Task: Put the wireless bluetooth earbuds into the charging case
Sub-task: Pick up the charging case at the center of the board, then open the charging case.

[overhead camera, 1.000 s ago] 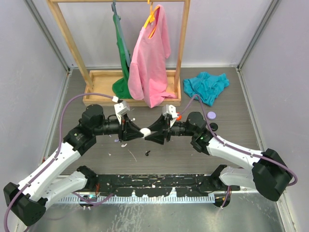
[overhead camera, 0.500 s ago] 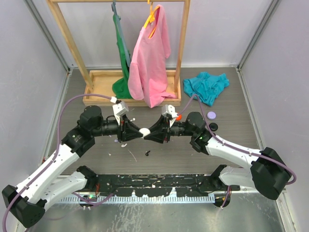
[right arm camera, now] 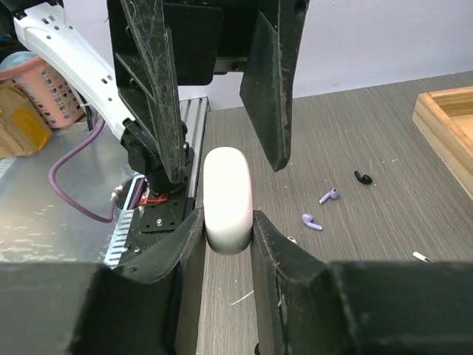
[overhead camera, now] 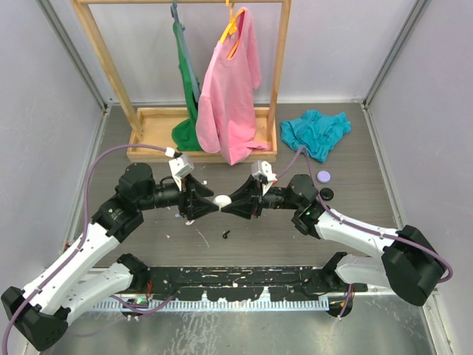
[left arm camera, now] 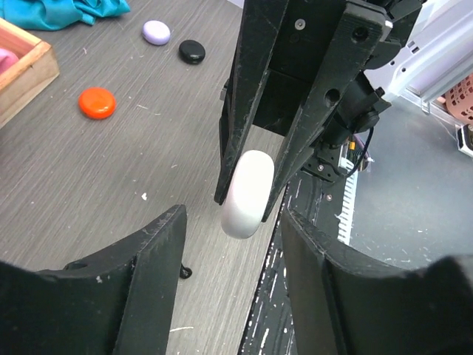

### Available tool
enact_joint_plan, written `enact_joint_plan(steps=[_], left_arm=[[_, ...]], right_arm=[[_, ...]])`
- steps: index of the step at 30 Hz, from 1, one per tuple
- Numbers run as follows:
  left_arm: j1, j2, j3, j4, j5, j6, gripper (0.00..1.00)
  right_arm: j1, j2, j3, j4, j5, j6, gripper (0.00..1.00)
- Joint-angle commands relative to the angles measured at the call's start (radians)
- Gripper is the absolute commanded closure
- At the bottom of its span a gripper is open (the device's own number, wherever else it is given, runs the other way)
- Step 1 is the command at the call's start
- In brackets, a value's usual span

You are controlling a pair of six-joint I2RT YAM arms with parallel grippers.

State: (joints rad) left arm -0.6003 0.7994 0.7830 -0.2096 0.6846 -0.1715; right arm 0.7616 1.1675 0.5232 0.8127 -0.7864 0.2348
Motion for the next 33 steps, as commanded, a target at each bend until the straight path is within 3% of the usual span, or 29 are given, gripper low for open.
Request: enact_joint_plan(steps=[1, 33], left_arm=[[0.000, 0.012, 0.001, 0.061, -0.007, -0.006, 0.42], [0.027, -0.012, 0.053, 0.017, -0.280, -0.098, 0.28]], right_arm=[[-0.003, -0.007, 0.002, 0.099, 0.015, 0.014, 0.87], [-0.002, 0.035, -0.055, 0.209, -0.036, -0.004, 0.86]])
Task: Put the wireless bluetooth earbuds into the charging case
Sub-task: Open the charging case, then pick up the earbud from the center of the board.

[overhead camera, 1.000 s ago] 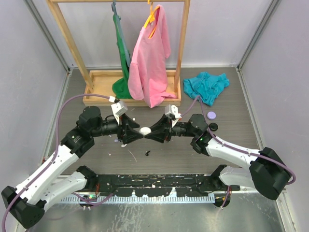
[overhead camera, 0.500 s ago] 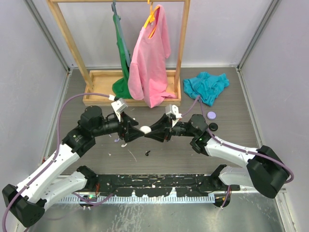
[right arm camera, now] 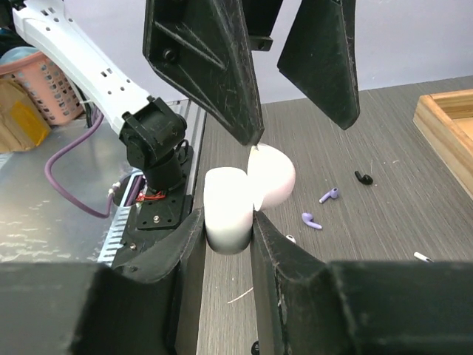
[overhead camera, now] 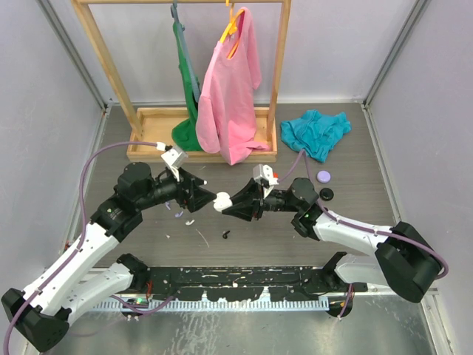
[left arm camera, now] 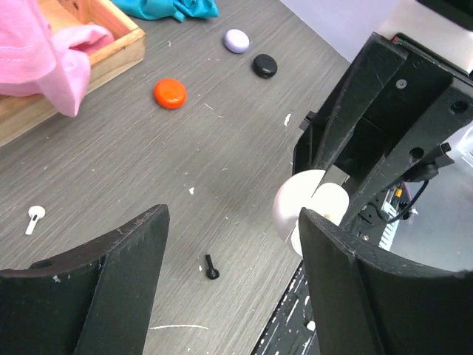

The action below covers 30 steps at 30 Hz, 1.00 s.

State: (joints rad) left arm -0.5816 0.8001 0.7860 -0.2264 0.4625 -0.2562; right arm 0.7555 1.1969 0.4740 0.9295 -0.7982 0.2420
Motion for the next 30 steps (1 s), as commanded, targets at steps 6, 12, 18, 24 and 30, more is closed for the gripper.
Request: enact_joint_plan(steps=[6, 12, 18, 24, 30], left_arm=[[0.007, -0.012, 0.047, 0.034, -0.055, -0.029, 0.25], [0.008, -0.019, 0.050, -0.077, -0.196, -0.060, 0.24], [0.008, 0.017, 0.038, -0.214, -0.375, -0.189, 0.25], [0.008, 0.085, 0.006, -0.310, -0.432, -0.332, 0.29], [0.008, 0.174, -0.019, -0.298, -0.468, -0.375, 0.30]], right_arm=[[0.004, 0.009, -0.040, 0.119, 0.055, -0.054, 0.87], [0.003, 0.005, -0.112, 0.155, 0.259, -0.124, 0.86], [0.003, 0.011, -0.166, 0.222, 0.345, -0.136, 0.86], [0.004, 0.024, -0.218, 0.301, 0.414, -0.140, 0.85], [0.004, 0.058, -0.259, 0.377, 0.468, -0.133, 0.85]])
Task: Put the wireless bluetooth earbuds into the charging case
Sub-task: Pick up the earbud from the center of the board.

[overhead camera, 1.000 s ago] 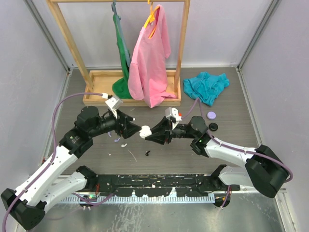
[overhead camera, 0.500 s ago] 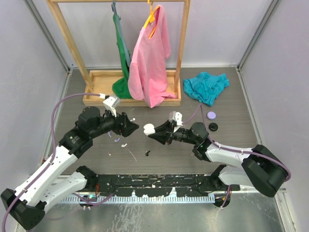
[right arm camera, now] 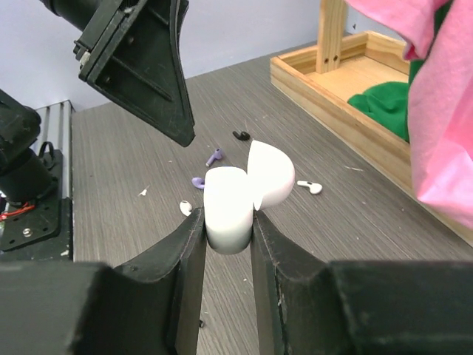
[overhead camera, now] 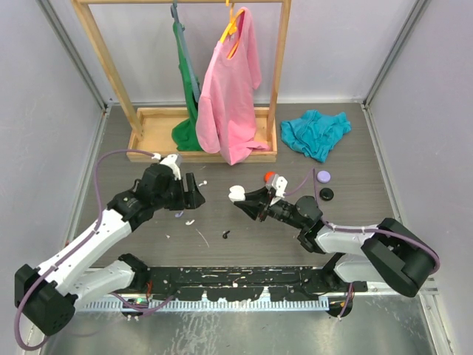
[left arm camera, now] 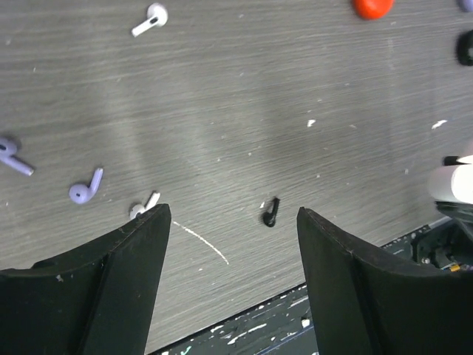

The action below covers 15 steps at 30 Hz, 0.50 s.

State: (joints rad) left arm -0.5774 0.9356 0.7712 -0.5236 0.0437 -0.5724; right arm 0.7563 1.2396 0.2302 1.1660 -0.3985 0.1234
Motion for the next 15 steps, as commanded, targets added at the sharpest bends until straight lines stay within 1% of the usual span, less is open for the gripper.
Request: enact_joint_plan(steps=[1, 5, 9, 12, 15], left_arm=[[0.004, 0.062, -0.004, -0.008, -0.056, -0.066, 0.30], [0.004, 0.113, -0.023, -0.058, -0.115, -0.139, 0.35], [0.002, 0.122, -0.090, -0.031, -0.141, -0.224, 0.38], [0.002, 0.127, -0.124, -0.021, -0.153, -0.254, 0.43], [0.002, 0.137, -0.147, -0.016, -0.155, -0.264, 0.45]], right_arm=[[0.002, 0.019, -0.020, 0.151, 0.073, -0.014, 0.85], [0.002, 0.030, -0.024, 0.160, 0.082, -0.008, 0.85], [0.003, 0.048, -0.024, 0.173, 0.080, -0.003, 0.84], [0.004, 0.052, -0.024, 0.179, 0.079, 0.000, 0.84], [0.002, 0.054, -0.024, 0.179, 0.078, 0.002, 0.84]])
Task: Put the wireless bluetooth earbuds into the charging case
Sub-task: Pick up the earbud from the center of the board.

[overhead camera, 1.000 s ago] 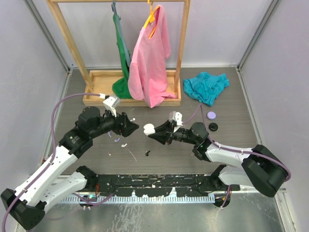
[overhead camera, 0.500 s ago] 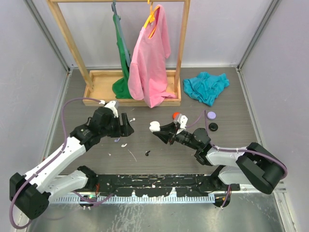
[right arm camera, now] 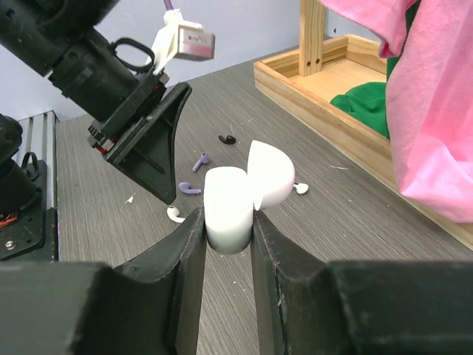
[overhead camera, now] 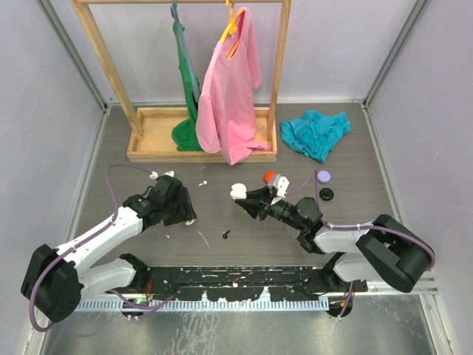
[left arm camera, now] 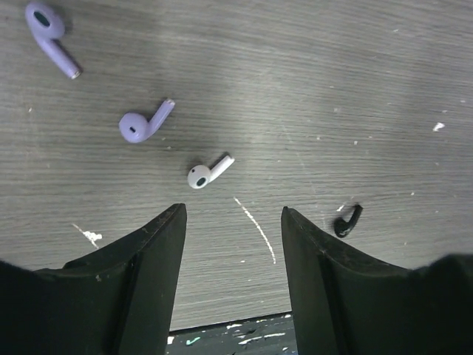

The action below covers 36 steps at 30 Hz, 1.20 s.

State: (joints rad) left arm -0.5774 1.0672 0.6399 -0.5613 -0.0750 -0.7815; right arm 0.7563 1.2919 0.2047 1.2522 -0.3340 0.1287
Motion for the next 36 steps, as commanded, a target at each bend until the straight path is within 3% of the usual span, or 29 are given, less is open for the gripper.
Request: enact_joint_plan(steps=[1, 12, 23, 31, 36], left_arm=[[0.001, 0.011, -0.019, 0.022, -0.037, -0.058, 0.46], [0.001, 0.069, -0.055, 0.057, -0.032, -0.073, 0.64], [0.002, 0.132, -0.027, 0.052, -0.144, -0.027, 0.84], [0.004, 0.195, 0.022, 0.085, -0.177, 0.016, 0.86], [0.005, 0.250, 0.066, 0.117, -0.177, 0.046, 0.82]], right_arm=[[0.003, 0.001, 0.001, 0.093, 0.012, -0.003, 0.84], [0.002, 0.005, 0.007, 0.085, 0.006, 0.001, 0.83], [0.004, 0.004, 0.009, 0.081, 0.001, 0.006, 0.83], [0.002, 0.005, 0.010, 0.080, 0.000, 0.010, 0.82], [0.002, 0.006, 0.011, 0.076, -0.003, 0.014, 0.82]])
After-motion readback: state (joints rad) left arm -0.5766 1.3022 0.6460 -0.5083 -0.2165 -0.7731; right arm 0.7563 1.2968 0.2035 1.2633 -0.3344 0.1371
